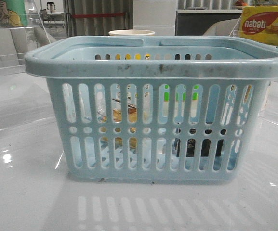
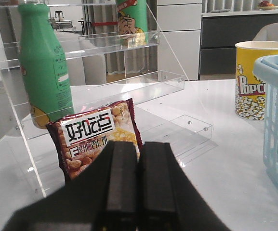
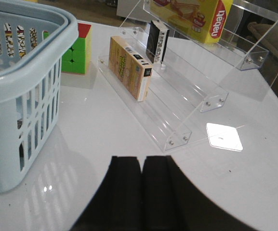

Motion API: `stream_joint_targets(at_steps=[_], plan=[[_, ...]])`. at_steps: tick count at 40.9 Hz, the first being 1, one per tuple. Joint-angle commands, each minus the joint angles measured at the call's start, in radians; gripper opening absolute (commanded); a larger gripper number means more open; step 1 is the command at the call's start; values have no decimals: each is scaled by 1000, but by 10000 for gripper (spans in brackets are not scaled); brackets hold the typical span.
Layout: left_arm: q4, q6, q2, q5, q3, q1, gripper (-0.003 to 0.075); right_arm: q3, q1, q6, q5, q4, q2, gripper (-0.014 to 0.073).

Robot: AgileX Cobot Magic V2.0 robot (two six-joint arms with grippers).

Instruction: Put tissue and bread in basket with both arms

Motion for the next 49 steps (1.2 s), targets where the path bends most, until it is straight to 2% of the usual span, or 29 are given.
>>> stream_joint_targets(at_steps=[1,10,27,29,33,36,49], plan=[[-1,-9,-16,-99,0,-5,90,51,-5,-4,-172,-2,-51,56],[-1,-9,-16,-99,0,-5,90,182,-5,-4,-297,-2,-130,56],[-1,-9,-16,-99,0,-5,90,178,-2,0,-299,-2,-130,56],[-1,-9,-16,-99,0,-5,90,178,-2,31,-314,-13,-130,56],[-1,-9,-16,-99,0,-5,90,178,-2,174,-367,-119,-130,56],[-1,-9,-16,-99,0,-5,90,178,-2,237,-388,-132,-130,56],[-1,-9,-16,-99,0,-5,90,178,-2,243,-348,-132,-130,56]])
